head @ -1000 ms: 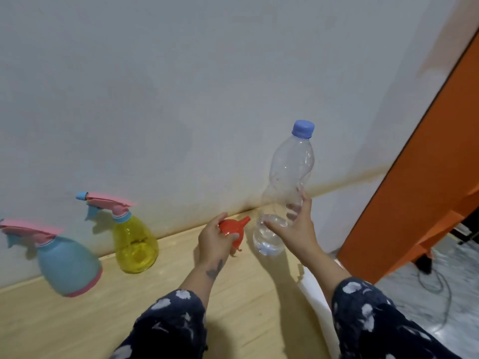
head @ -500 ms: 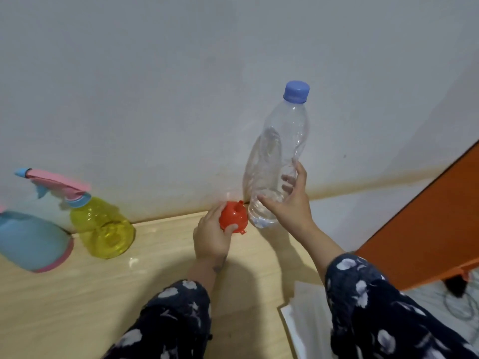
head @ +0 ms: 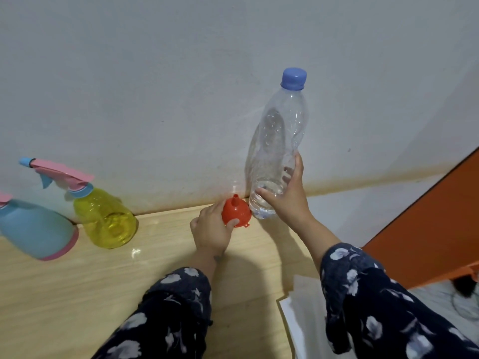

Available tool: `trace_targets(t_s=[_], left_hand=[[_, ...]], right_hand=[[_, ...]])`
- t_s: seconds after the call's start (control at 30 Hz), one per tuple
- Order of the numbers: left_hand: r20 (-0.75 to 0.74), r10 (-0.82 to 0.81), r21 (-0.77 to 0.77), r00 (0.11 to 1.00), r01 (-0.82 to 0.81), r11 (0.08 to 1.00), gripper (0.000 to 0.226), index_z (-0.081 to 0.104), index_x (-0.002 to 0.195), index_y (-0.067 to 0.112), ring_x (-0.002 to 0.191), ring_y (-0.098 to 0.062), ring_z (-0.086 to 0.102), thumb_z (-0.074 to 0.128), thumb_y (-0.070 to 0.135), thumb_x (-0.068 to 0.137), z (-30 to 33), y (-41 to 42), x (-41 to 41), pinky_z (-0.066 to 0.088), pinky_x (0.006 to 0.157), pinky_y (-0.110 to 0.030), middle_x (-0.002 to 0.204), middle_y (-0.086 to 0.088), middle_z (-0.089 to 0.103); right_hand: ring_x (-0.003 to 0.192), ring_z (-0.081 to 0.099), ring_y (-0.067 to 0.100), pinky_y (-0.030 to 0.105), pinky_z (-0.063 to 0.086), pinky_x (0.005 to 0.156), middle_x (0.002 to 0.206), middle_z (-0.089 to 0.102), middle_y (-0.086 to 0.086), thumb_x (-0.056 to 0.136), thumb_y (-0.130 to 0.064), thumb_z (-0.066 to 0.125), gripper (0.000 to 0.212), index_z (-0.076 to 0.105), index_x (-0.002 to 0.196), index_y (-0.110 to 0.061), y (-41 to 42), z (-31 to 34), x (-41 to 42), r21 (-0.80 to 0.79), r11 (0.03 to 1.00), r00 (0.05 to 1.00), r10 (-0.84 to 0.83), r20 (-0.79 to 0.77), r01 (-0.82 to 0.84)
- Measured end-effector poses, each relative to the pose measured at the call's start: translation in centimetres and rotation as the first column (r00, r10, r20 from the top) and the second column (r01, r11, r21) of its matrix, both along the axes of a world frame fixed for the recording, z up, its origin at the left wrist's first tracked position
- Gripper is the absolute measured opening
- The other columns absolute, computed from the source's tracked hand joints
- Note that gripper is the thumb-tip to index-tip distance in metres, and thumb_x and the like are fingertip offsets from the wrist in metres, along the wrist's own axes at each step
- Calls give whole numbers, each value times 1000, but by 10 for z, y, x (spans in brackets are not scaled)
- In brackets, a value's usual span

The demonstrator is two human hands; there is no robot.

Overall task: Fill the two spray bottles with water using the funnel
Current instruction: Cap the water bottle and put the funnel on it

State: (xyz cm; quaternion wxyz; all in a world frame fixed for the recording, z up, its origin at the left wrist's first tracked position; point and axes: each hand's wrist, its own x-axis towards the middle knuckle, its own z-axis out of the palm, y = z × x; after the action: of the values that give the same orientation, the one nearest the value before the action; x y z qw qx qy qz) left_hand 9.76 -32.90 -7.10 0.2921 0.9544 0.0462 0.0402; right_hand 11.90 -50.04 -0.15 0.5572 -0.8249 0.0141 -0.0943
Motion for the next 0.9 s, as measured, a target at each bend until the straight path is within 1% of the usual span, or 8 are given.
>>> trace_targets(t_s=[0.13, 0.23, 0.3, 0.4, 0.53, 0.73, 0.83, 0.9], left_hand=[[-59, 10, 24, 998, -9, 1000, 80, 20, 153, 22, 142, -21, 29, 59, 51, 89, 7, 7, -4, 25, 111, -44, 154, 2, 36], [-54, 36, -3, 998, -36, 999, 78, 16, 154, 19, 143, -22, 25, 58, 44, 92, 10, 11, -24, 25, 112, -45, 156, 0, 30], [-40, 15, 4, 999, -15, 1000, 70, 22, 152, 20, 140, -22, 28, 56, 41, 94, 10, 12, -43, 27, 111, -44, 154, 1, 33], [-65, -69, 11, 995, 70, 998, 56, 36, 146, 24, 137, -19, 30, 55, 36, 94, 11, 10, -73, 29, 109, -41, 149, 4, 40], [-61, -240, -21, 969, 239, 971, 45, 46, 138, 28, 135, -16, 31, 54, 34, 94, 15, -3, -118, 29, 106, -36, 144, 8, 44], [-48, -447, -13, 893, 447, 895, 43, 46, 137, 30, 134, -13, 32, 52, 38, 95, 11, -23, -182, 30, 105, -33, 142, 10, 45], [-49, -516, 7, 855, 517, 856, 45, 43, 139, 30, 136, -13, 30, 50, 39, 95, 10, -35, -206, 29, 106, -34, 147, 10, 41], [-39, -551, 26, 834, 552, 833, 46, 43, 140, 30, 140, -14, 26, 49, 40, 96, 11, -42, -218, 28, 109, -36, 151, 9, 36]], right_hand=[[148, 6, 13, 42, 22, 118, 162, -3, 2, 65, -21, 88, 140, -26, 142, -45, -1, 5, -5, 21, 998, 996, 67, -61, -66], [148, 8, 15, 43, 21, 119, 162, -1, 5, 66, -28, 87, 139, -27, 144, -36, -4, 9, -23, -17, 999, 990, 29, -138, -32], [147, 17, 21, 45, 26, 117, 160, 10, 6, 71, -31, 83, 128, -18, 149, -32, -8, 9, -44, -86, 996, 980, -22, -197, 5], [138, 35, 24, 40, 32, 112, 152, 33, 7, 83, -26, 71, 91, 13, 152, -22, -18, 6, -87, -224, 974, 958, -82, -276, 18], [130, 45, 21, 30, 34, 105, 140, 49, 7, 90, -26, 62, 52, 47, 139, -16, -32, -2, -163, -349, 934, 939, -183, -291, 74], [125, 47, 22, 31, 35, 102, 132, 55, 4, 91, -20, 57, 36, 60, 127, -20, -42, -18, -268, -493, 845, 894, -370, -255, 209], [124, 43, 25, 37, 34, 104, 134, 53, 3, 93, -27, 54, 34, 60, 126, -27, -42, -27, -301, -601, 768, 856, -448, -260, 220], [121, 43, 24, 40, 35, 102, 130, 54, 1, 92, -33, 54, 31, 62, 122, -30, -40, -32, -315, -660, 711, 855, -478, -202, 242]])
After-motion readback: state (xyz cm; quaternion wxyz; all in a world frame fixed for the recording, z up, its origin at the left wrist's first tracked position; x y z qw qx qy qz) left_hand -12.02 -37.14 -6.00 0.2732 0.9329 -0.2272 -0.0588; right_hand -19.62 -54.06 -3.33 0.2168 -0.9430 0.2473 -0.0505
